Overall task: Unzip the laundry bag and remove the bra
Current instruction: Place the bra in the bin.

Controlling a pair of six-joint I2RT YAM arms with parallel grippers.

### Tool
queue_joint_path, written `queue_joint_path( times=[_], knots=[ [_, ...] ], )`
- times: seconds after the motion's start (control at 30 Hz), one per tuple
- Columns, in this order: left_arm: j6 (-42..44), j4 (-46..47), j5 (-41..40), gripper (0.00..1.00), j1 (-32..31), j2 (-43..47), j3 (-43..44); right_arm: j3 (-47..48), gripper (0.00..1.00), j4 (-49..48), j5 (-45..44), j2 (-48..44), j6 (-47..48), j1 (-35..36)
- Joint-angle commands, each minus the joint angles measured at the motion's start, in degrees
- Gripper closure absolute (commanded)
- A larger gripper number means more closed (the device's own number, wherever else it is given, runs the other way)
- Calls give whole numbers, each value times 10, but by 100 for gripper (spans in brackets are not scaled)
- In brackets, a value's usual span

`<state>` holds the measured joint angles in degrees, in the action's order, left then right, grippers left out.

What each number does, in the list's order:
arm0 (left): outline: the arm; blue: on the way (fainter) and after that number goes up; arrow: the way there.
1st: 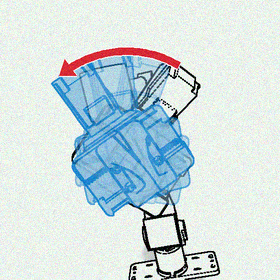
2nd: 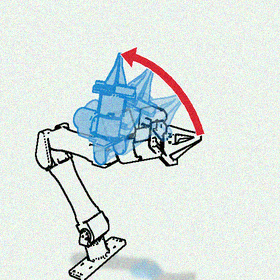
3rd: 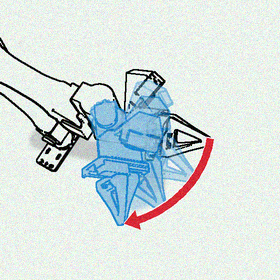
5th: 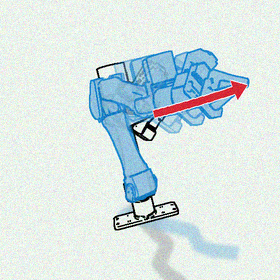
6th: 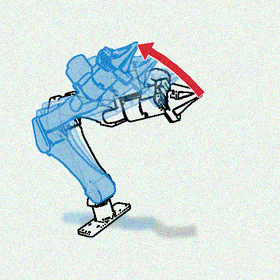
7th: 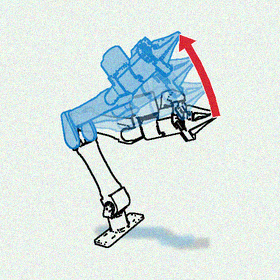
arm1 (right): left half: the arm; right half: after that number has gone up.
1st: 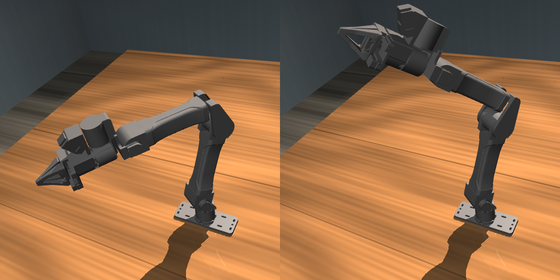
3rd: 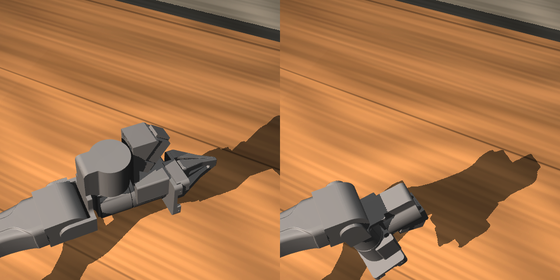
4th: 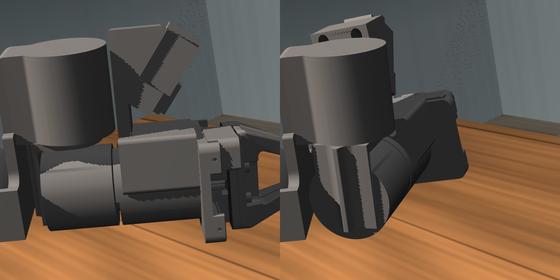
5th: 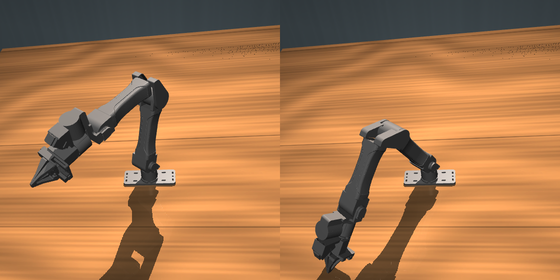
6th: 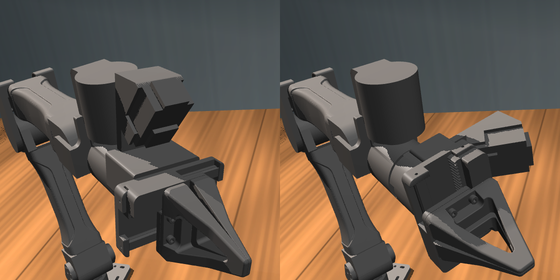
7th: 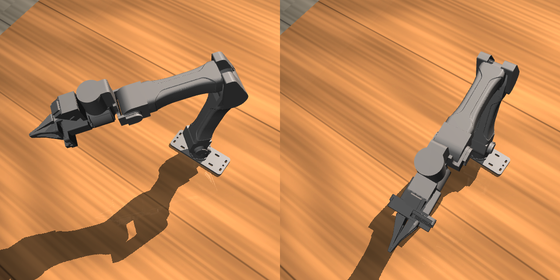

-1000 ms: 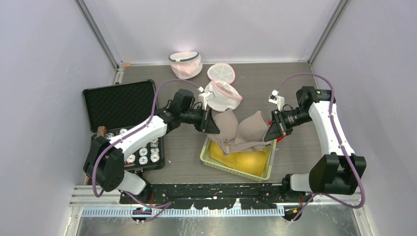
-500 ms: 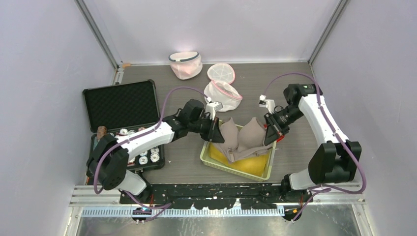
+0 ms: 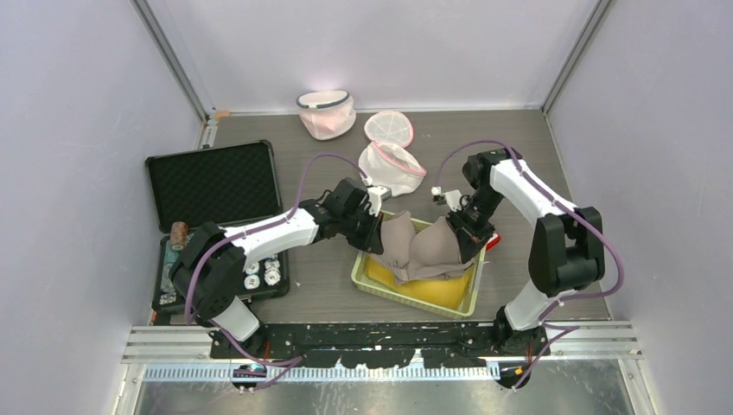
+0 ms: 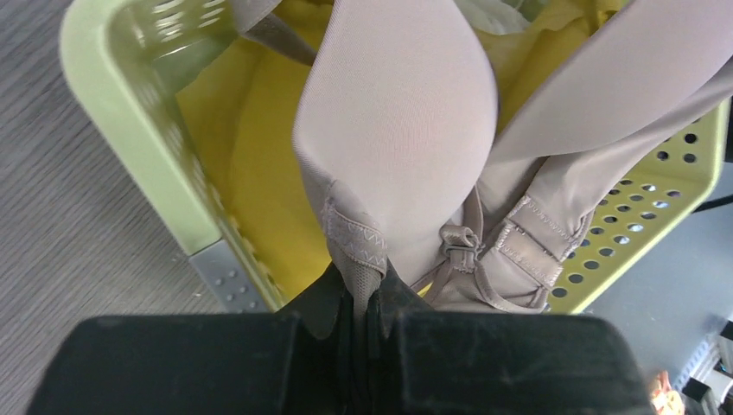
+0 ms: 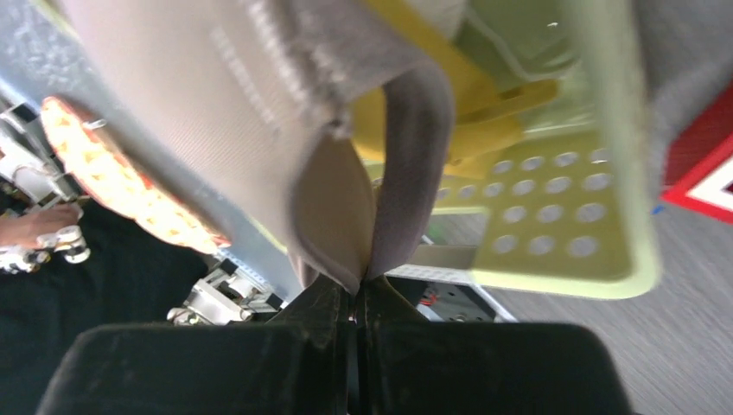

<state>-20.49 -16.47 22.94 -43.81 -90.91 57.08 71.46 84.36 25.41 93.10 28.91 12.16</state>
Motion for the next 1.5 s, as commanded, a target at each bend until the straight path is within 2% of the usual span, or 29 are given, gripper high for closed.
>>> queue_joint_path(
  times=[0.0,0.2,0.3,0.4,0.67,0.8,0.87,0.93,1.03,1.13,1.3,1.47],
  knots=[
    [13,-26,-63,100,8,1,17,29,99,-75,-88,39,-38,1],
    [14,-19,-143,100,12,-16,30,104,99,-138,-130,121,-46,0],
    [45,-4,-106,100,13,-30,58,153,99,-136,-147,149,-40,0],
    [75,20,-56,100,12,-16,69,174,99,-107,-150,136,-20,0],
    [142,-30,9,93,11,10,83,102,98,1,-90,24,-2,15],
    [165,-55,20,92,11,4,89,52,94,20,-71,13,1,39],
    [180,-60,31,87,11,-4,87,40,90,21,-65,16,-1,49],
    [194,-87,27,79,11,-18,100,39,79,30,-62,21,-1,54],
    [222,-140,30,52,13,-30,125,50,61,46,-73,13,4,55],
    [224,-137,48,38,21,7,108,60,47,46,-101,-16,8,54],
    [259,-133,31,32,24,79,91,101,43,54,-113,-36,18,40],
    [360,-159,42,30,31,124,104,130,43,41,-93,-63,40,38]
  ],
)
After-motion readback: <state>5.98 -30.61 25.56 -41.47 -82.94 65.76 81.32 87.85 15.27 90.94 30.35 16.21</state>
